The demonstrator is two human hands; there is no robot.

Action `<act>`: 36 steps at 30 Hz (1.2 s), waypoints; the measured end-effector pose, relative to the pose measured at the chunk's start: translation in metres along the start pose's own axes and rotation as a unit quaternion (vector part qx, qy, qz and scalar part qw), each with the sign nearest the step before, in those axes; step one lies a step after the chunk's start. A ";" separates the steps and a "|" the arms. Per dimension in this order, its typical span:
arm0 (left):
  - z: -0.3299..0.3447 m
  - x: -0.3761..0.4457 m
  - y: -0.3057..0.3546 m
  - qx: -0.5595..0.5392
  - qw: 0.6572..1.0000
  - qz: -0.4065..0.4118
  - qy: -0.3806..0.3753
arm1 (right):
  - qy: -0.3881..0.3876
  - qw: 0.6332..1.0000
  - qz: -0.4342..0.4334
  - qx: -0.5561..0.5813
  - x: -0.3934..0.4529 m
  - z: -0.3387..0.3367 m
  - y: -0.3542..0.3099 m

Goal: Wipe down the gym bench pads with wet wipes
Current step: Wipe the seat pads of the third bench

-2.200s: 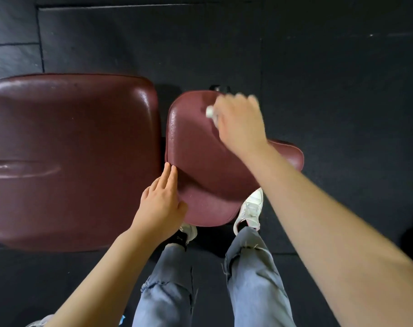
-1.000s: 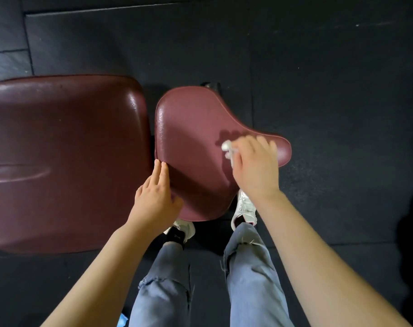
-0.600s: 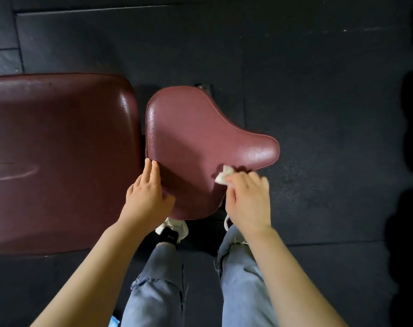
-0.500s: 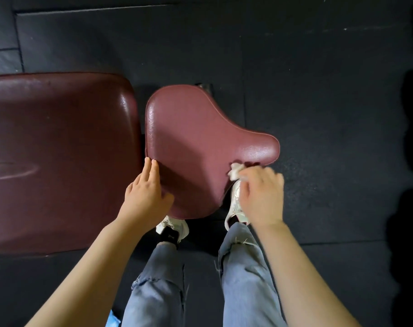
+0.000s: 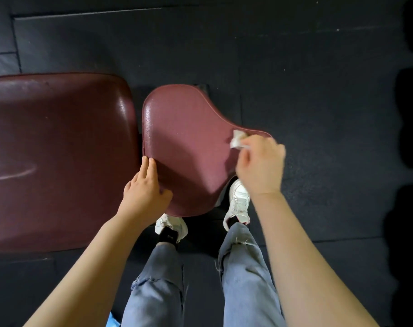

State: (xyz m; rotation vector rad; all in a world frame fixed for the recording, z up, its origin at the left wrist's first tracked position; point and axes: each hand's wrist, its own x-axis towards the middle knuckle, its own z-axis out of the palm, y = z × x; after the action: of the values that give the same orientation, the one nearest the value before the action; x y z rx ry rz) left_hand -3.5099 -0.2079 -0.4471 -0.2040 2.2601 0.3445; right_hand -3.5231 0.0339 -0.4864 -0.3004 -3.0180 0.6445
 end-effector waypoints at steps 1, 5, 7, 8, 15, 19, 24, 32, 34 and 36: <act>0.000 0.000 -0.001 0.001 1.000 0.003 0.000 | 0.023 0.998 0.054 -0.017 0.000 -0.005 0.013; 0.002 -0.001 -0.002 -0.003 1.000 0.004 0.003 | 0.054 0.970 0.237 0.017 -0.013 -0.008 0.036; 0.003 -0.001 -0.001 -0.014 1.000 0.002 0.009 | 0.041 0.968 0.240 0.066 -0.025 -0.002 0.026; 0.003 -0.001 -0.001 -0.020 1.000 0.003 0.012 | 0.028 0.969 0.233 0.082 -0.029 0.001 0.020; 0.001 -0.003 -0.010 -0.058 0.998 0.015 0.008 | -0.071 0.977 0.173 0.102 -0.067 0.010 -0.021; -0.006 -0.005 -0.014 -0.106 0.994 0.016 0.005 | -0.119 0.979 0.114 0.119 -0.073 0.004 -0.033; -0.010 -0.005 -0.022 -0.149 0.987 0.030 0.045 | -0.135 0.979 0.020 0.151 -0.016 -0.007 -0.051; -0.007 -0.007 -0.045 -0.163 0.981 0.031 0.097 | -0.156 0.986 -0.046 0.026 0.098 0.052 -0.135; -0.007 -0.008 -0.048 -0.163 0.981 0.032 0.095 | -0.206 0.961 -0.178 -0.054 0.093 0.071 -0.166; -0.008 -0.008 -0.050 -0.153 0.983 0.047 0.090 | -0.253 0.919 -0.293 -0.078 0.086 0.080 -0.179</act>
State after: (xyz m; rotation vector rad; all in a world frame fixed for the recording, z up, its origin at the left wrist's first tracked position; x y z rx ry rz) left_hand -3.4972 -0.2574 -0.4451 -0.2981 2.3905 0.7531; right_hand -3.6460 -0.1413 -0.4867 0.8757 -3.3459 0.4732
